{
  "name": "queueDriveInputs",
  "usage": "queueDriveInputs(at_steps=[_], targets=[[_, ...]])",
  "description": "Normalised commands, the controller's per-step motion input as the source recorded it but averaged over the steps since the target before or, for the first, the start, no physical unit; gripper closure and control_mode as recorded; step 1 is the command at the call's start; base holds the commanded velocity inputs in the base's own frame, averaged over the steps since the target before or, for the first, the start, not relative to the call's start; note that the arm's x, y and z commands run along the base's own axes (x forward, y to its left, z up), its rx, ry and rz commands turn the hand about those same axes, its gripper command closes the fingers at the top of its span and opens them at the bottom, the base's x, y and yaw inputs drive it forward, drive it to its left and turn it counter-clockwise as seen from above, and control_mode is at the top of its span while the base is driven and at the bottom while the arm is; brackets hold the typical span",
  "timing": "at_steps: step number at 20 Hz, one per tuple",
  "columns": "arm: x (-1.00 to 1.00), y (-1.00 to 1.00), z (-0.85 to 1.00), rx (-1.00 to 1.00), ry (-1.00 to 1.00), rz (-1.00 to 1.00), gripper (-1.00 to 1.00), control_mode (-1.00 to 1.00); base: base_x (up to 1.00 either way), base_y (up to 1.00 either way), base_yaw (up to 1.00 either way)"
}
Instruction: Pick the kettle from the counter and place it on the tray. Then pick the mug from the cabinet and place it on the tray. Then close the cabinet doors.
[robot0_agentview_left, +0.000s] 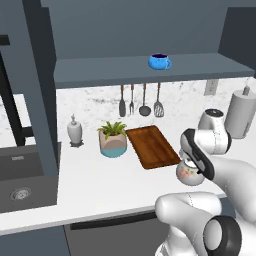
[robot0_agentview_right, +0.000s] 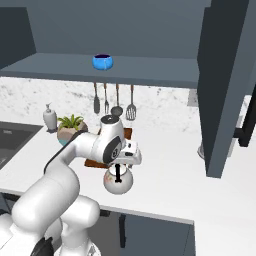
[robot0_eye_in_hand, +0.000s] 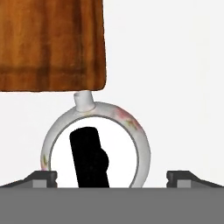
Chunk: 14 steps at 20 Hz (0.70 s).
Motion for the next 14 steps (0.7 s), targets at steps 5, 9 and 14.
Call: queueDriveInputs(at_steps=[5, 9, 14], targets=[[-0.06, -0.01, -0.20, 0.00, 0.00, 0.00, -1.00, -1.00, 0.00, 0.00, 0.00], [0.00, -0.02, -0.28, 0.00, 0.00, 0.00, -1.00, -1.00, 0.00, 0.00, 0.00], [0.00, 0.00, -0.28, 0.00, 0.00, 0.00, 1.00, -1.00, 0.00, 0.00, 0.00]])
